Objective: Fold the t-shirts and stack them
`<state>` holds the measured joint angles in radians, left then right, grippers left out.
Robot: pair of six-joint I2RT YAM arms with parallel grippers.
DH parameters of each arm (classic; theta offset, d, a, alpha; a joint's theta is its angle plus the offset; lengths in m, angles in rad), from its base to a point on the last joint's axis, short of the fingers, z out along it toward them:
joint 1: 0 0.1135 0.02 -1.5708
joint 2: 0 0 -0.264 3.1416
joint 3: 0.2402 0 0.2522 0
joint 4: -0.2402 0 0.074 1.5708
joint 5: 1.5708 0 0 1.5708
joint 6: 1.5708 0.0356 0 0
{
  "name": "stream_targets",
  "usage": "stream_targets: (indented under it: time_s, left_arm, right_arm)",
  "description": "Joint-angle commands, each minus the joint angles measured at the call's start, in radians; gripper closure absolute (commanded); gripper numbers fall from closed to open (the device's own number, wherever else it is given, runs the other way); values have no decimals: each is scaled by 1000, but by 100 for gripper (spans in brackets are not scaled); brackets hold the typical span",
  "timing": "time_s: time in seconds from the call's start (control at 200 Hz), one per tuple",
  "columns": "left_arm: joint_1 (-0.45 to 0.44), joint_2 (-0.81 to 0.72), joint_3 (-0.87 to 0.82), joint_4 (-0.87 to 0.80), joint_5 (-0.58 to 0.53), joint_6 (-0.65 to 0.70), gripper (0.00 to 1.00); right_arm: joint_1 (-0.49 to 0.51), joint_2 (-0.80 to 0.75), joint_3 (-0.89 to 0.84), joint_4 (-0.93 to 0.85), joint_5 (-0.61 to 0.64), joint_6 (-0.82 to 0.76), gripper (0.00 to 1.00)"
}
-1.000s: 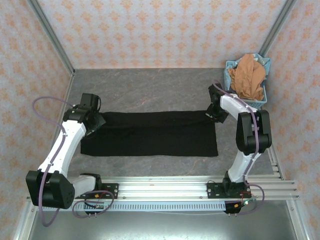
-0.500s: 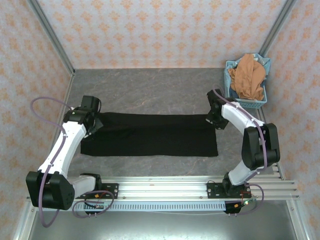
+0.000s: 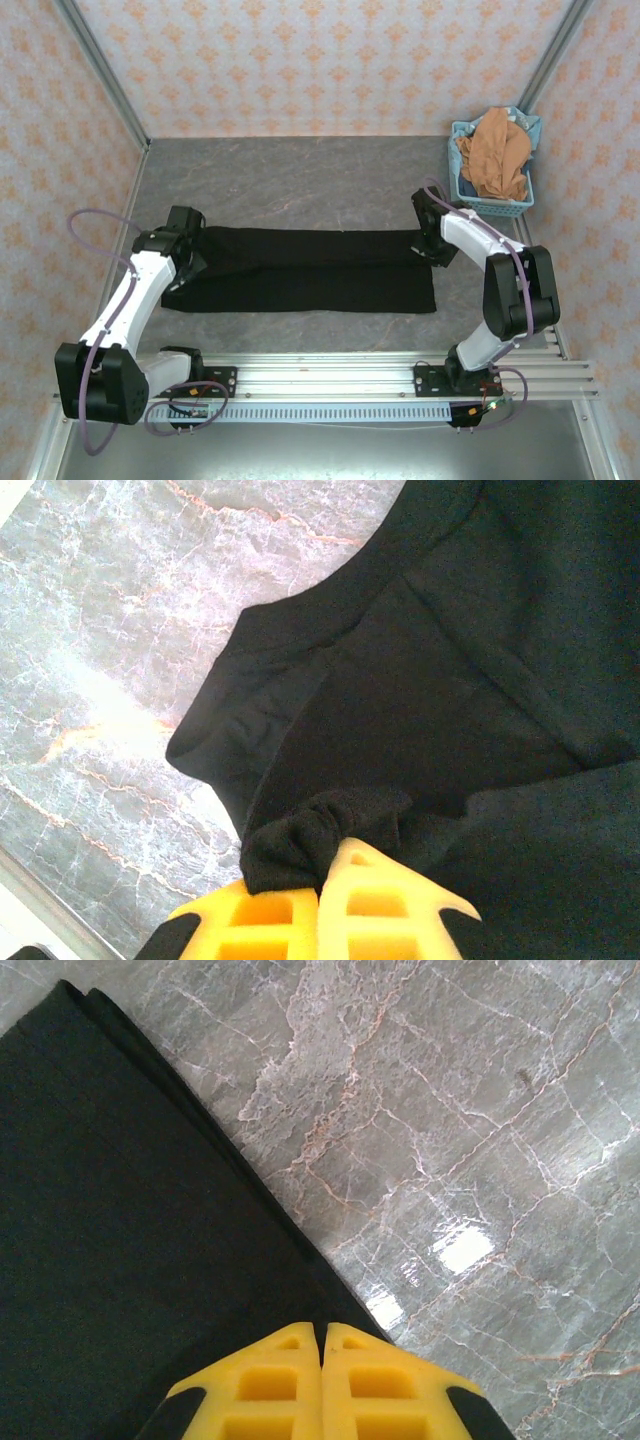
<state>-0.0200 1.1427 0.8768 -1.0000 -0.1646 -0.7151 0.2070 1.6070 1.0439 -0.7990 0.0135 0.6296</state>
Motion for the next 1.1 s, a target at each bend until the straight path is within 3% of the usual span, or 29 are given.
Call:
stream_targets:
  time_s: [0.0, 0.15, 0.245, 0.335, 0.61, 0.751, 0.816, 0.931, 0.961, 1.046, 1.096]
  left_arm:
    - [-5, -28, -22, -29, -17, -41, 100]
    - [-4, -39, -48, -30, 7, -60, 100]
    - [-5, -46, -67, -28, 18, -70, 100]
    - [-5, -47, -73, -25, 29, -73, 100]
    - [-5, -23, -69, -12, 44, -79, 100]
    - [-5, -24, -49, -12, 73, -93, 100]
    - [-4, -31, -26, -26, 63, -95, 93]
    - [-4, -30, 28, -38, 50, -93, 95]
    - [-3, -24, 43, -38, 60, -92, 88]
    - [-3, -1, 93, -57, 79, -108, 53]
    - [-3, -3, 118, -68, 66, -128, 46]
  right_arm:
    - [2, -21, -2, -32, 67, 16, 100]
    - [1, -29, -7, -52, 84, 29, 99]
    - [2, -74, -19, -68, 109, 56, 75]
    - [2, -148, -43, -49, 115, 71, 63]
    - [20, -114, -51, 78, -81, 103, 67]
    - [28, -64, -39, 97, -81, 104, 68]
    - [29, -48, -29, 100, -78, 95, 68]
    - [29, -23, -13, 102, -76, 85, 68]
    - [29, -20, -7, 101, -76, 85, 68]
    - [29, -11, 5, 103, -79, 85, 68]
    - [29, -7, 11, 104, -82, 87, 68]
